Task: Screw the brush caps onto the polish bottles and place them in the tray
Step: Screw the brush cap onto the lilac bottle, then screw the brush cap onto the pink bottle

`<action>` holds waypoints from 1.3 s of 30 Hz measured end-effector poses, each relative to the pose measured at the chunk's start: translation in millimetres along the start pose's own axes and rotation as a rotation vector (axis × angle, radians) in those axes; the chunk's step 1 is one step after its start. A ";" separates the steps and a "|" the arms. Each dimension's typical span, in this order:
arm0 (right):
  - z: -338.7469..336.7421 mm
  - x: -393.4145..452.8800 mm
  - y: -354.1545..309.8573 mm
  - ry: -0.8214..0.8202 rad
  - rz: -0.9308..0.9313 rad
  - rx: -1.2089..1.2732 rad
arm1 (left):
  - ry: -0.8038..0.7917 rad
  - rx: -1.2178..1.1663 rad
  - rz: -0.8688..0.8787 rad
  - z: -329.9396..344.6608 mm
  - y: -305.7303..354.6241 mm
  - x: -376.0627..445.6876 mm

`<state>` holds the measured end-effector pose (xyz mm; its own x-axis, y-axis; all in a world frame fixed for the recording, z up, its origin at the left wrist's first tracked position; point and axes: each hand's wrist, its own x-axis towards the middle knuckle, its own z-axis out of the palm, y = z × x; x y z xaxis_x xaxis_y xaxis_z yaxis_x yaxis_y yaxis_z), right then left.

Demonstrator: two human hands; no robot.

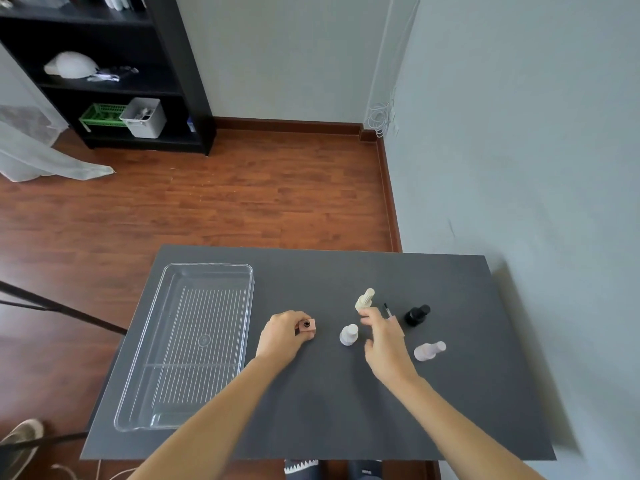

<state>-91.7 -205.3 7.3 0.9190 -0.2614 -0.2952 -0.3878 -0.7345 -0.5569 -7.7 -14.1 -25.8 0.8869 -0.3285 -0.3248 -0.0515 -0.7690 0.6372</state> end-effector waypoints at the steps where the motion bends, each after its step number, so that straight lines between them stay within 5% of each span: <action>1: -0.6 1.6 4.4 0.052 0.043 -0.062 | 0.013 -0.014 0.001 -0.3 -0.4 0.0; 5: -4.5 14.0 13.9 0.041 0.169 -0.471 | 0.055 -0.068 0.035 -0.8 0.9 0.5; 10: -13.4 23.2 4.8 0.032 0.219 -0.670 | 0.053 -0.136 0.079 -4.8 8.4 -1.0; 12: -7.8 25.5 11.4 -0.065 0.211 -0.452 | 0.054 -0.151 0.087 -7.9 11.3 -2.7; 23: -35.8 6.2 4.7 0.089 0.198 -0.010 | 0.096 -0.282 0.146 -47.1 45.8 -16.5; 32: -168.4 -19.8 -61.6 0.510 -0.199 0.425 | 0.244 -0.388 0.310 -111.3 140.5 -19.2; 39: -256.5 -41.4 -129.4 0.385 -0.442 1.024 | 0.368 -0.492 0.414 -158.6 201.7 -43.5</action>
<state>-61.3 -260.1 290.7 0.8810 -0.4104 0.2354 0.2540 -0.0094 -0.9672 16.2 -68.0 227.7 0.9405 -0.2670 0.2102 -0.2801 -0.2587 0.9244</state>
